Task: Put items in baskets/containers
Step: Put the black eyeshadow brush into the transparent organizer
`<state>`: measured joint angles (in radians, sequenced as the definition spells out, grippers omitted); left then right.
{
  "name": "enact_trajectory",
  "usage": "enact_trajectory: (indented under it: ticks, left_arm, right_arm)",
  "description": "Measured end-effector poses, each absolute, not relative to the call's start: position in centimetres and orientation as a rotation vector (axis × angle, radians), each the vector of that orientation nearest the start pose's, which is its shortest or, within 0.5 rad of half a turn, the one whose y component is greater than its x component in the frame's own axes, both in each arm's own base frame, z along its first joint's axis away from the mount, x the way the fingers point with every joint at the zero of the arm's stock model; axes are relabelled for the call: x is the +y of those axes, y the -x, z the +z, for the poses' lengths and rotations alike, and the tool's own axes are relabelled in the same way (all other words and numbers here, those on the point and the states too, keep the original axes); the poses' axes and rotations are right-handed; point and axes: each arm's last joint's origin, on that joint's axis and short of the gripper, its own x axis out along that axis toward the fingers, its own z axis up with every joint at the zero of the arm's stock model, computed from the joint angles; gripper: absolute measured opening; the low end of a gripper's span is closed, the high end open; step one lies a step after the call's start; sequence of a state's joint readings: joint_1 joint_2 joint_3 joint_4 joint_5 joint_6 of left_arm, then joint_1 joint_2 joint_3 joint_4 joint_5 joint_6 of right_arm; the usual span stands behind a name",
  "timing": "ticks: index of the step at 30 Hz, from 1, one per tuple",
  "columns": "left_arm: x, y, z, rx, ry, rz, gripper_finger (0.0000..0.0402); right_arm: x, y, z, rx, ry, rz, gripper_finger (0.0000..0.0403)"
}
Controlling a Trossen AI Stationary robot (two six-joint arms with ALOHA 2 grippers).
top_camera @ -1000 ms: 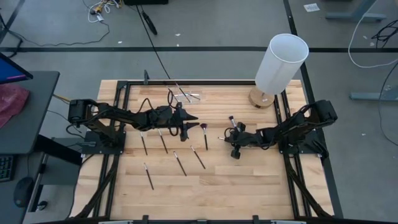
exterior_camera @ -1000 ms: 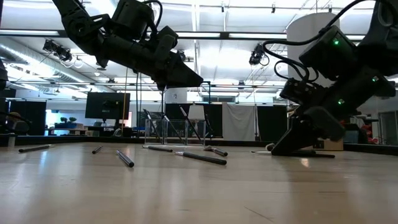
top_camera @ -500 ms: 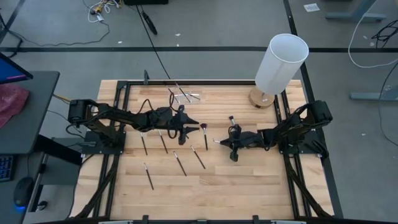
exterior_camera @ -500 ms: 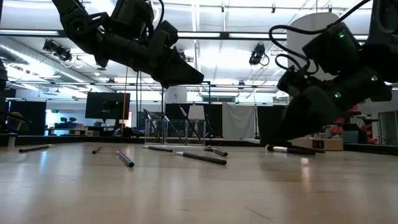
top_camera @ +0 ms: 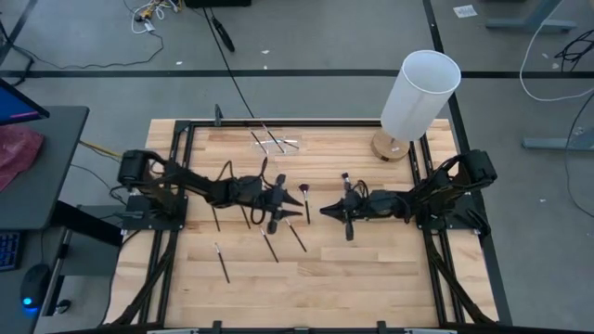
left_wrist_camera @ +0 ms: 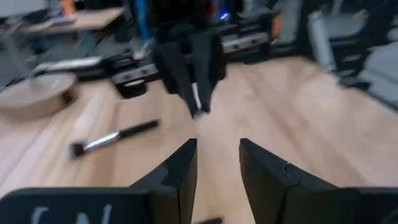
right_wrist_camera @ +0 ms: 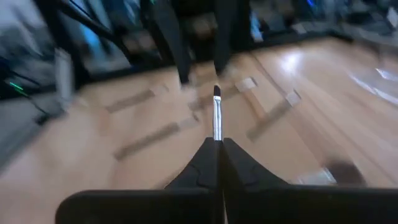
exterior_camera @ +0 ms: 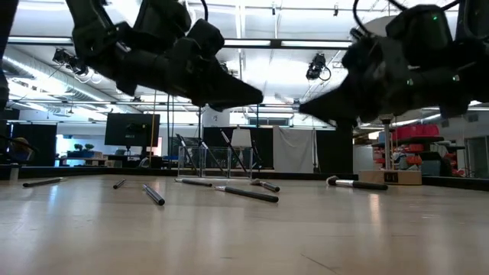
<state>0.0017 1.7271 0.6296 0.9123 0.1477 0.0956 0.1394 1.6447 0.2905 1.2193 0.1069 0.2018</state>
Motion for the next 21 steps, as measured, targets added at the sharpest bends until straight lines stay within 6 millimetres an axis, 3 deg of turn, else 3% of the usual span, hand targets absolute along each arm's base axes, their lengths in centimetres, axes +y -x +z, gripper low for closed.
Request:
enact_trajectory:
  ticks: [6,15,21]
  left_arm:
    - [-0.5,-33.4,15.3,0.001,-0.09,-0.194,0.0127]
    - [-0.7,-35.1,16.7,-0.081,-0.078,-0.183,0.0188]
    - [-0.7,-35.3,16.8,-0.082,-0.096,-0.178,0.017]
  right_arm:
    - [3.3,-24.5,14.1,0.003,-0.182,0.083,0.0]
    - [3.3,-24.5,14.6,-0.046,-0.179,0.086,0.0002]
    - [3.3,-24.5,14.6,-0.05,-0.18,0.086,0.0004]
